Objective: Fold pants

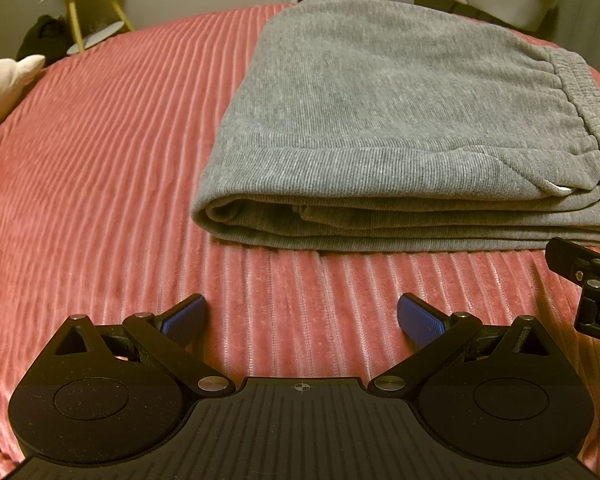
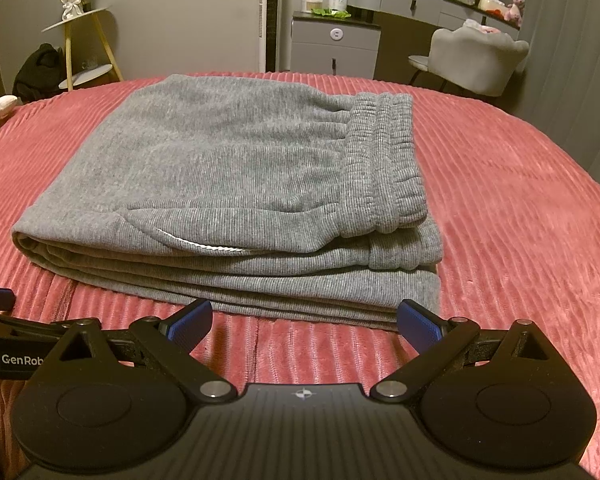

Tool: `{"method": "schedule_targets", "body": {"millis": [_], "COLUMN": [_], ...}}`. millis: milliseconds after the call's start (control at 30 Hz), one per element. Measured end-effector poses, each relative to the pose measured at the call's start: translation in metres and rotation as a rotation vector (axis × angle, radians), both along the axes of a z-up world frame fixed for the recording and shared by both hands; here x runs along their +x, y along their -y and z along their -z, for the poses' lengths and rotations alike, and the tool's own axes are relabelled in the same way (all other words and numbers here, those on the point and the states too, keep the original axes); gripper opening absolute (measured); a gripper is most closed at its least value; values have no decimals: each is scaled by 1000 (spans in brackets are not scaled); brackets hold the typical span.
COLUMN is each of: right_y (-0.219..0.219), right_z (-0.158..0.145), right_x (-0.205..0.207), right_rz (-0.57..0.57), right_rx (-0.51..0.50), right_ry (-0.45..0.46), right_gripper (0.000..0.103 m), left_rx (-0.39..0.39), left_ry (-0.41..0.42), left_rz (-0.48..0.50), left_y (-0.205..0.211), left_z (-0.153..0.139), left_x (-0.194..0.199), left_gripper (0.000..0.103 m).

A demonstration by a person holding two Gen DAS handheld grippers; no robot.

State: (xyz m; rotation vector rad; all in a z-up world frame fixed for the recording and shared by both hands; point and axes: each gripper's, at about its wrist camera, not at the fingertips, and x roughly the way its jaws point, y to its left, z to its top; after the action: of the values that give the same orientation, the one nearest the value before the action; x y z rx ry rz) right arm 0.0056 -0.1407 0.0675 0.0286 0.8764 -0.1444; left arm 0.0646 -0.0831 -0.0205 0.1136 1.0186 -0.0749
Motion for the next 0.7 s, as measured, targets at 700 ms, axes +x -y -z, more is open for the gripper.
{"method": "schedule_targets", "body": {"millis": [700], "right_y": [0], "right_z": [-1], "right_x": [-1], "right_rz": [0], "right_rx": [1], "right_ry": [2], "right_gripper": [99], "left_rx": [4], "left_ry": [3], "left_rz": [3], "left_y": [0], "left_z": [0], "left_x": [-1], "left_gripper": [103]}}
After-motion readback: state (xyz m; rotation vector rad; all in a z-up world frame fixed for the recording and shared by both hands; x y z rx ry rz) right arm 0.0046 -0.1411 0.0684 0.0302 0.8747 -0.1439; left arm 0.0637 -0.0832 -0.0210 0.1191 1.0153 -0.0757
